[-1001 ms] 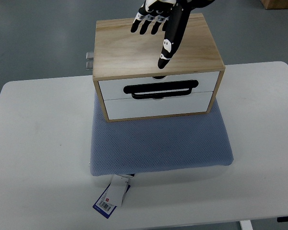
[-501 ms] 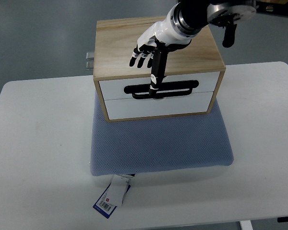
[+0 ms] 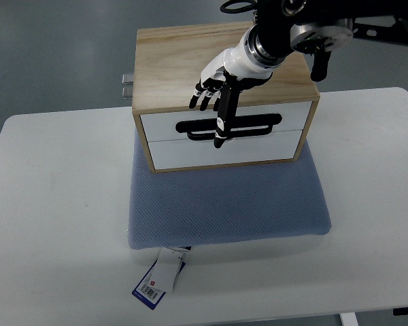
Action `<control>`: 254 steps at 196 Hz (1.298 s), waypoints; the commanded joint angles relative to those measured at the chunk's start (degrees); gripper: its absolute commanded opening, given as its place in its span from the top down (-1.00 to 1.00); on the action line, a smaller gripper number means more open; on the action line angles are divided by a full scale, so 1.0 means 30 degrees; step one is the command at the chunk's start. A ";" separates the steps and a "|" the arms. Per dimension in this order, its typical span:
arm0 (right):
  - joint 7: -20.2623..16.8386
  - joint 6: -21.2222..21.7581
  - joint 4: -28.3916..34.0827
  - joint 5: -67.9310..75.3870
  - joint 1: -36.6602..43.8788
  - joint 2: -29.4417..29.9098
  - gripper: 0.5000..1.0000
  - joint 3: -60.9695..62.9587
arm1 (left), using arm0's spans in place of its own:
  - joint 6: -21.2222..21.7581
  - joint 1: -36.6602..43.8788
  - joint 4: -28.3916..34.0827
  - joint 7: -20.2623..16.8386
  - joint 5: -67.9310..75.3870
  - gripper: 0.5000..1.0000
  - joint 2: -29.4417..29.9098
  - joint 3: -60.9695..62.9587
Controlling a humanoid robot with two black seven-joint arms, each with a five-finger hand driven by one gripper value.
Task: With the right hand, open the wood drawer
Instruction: 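Move the right hand down to the upper drawer's black handle, then hook the right hand's fingers around the upper drawer's black handle, then pull the upper drawer toward the robot with the right hand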
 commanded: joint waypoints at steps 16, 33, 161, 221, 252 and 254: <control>0.0020 0.0092 -0.0027 -0.0271 -0.0775 -0.0040 -0.78 -0.0034 | -0.0002 0.0060 -0.0002 0.0002 0.0003 -1.00 0.0000 0.0030; 0.0049 0.0092 -0.0232 -0.0300 -0.1126 -0.0070 -0.78 -0.0034 | -0.0002 0.0060 -0.0002 0.0002 0.0032 -1.00 0.0000 0.0059; 0.0225 0.0180 -0.1082 -0.1794 -0.3060 -0.0275 -0.78 -0.0297 | -0.0002 0.0089 -0.0002 0.0002 0.0032 -1.00 0.0000 0.0089; 0.0313 0.0356 -0.1170 -0.2292 -0.3734 -0.0304 -0.78 -0.0034 | -0.0002 0.0089 -0.0002 0.0002 0.0032 -1.00 0.0000 0.0089; 0.0313 0.2171 -0.1170 -0.2204 -0.3822 -0.0275 -0.78 0.0025 | -0.0002 0.0089 0.0027 0.0002 0.0032 -1.00 0.0000 0.0089; 0.0313 0.2259 -0.1170 -0.2204 -0.3822 -0.0304 -0.78 0.0025 | -0.0002 0.0089 0.0027 0.0002 0.0003 -1.00 0.0000 0.0089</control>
